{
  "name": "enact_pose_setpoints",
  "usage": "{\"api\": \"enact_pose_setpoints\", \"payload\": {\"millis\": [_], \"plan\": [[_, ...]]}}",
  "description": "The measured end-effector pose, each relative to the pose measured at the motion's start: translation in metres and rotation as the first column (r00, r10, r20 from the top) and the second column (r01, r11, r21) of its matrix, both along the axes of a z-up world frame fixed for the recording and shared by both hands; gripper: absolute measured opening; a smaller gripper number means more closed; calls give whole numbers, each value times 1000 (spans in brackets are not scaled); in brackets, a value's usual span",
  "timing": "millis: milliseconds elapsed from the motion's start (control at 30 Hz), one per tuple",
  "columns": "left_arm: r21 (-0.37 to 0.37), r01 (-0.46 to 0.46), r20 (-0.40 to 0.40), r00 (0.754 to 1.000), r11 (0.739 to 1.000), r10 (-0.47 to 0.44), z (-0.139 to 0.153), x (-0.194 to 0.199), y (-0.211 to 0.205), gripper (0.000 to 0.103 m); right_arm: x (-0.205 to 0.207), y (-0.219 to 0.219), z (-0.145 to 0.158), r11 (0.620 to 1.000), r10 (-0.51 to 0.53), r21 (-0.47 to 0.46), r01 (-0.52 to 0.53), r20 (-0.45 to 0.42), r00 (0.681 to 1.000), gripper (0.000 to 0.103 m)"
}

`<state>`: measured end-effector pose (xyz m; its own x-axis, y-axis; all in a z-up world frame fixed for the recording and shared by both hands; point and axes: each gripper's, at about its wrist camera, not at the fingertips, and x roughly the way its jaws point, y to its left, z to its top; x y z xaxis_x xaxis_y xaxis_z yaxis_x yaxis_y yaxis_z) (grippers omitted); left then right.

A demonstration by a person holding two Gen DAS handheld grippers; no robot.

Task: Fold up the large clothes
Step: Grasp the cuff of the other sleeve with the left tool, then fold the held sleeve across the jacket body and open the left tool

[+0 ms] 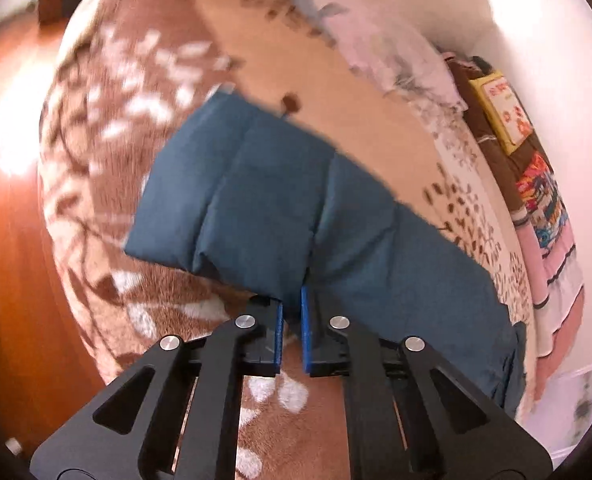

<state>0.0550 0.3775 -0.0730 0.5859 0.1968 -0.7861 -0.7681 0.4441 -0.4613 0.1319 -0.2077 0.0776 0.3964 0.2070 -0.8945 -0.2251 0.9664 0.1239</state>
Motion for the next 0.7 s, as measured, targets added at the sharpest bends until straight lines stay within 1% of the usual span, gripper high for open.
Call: {"api": "enact_pose_setpoints", "payload": {"millis": [67,100,200,267,300,333,400,467,500,533,600,633,667,700], "plan": [[87,24,28,999,996,-27,23,4,-10,5,0,-5,2,1000,-8,3,8,6,1000,60],[145,45,50,997,988,-52,41,8,-19,5,0,-8,4,1000,-13,6,13,10,1000,60],[257,103,105,985,961,-134,84,17,-41,5,0,-22,10,999,-38,17,38,27,999,60],[337,171,151,961,926,-232,122,26,-66,5,-1,-31,13,998,-55,20,55,35,998,60],[356,192,166,950,914,-265,134,27,-76,5,-1,-39,15,997,-70,22,69,39,997,60],[385,233,195,925,893,-326,153,28,-93,5,-2,-44,16,996,-81,26,80,43,996,60],[428,297,228,878,854,-420,180,34,-120,5,-3,-58,19,993,-109,39,107,50,993,60],[476,377,252,808,795,-533,207,44,-158,5,-5,-70,22,991,-131,47,128,55,990,60],[489,406,256,779,772,-572,215,46,-172,5,-7,-78,23,988,-145,52,142,58,988,60],[504,449,259,736,738,-625,224,52,-194,5,-8,-83,23,987,-153,55,150,59,986,60],[524,527,251,655,669,-712,232,63,-236,5,-11,-97,23,982,-181,63,177,61,982,60],[528,554,245,626,644,-740,233,66,-251,5,-13,-103,23,980,-191,67,187,60,980,60],[529,588,237,589,611,-772,232,72,-271,5,-14,-110,22,977,-203,72,199,58,977,60],[524,620,230,557,584,-798,230,76,-289,5,-16,-116,21,975,-215,75,211,56,975,60]]}}
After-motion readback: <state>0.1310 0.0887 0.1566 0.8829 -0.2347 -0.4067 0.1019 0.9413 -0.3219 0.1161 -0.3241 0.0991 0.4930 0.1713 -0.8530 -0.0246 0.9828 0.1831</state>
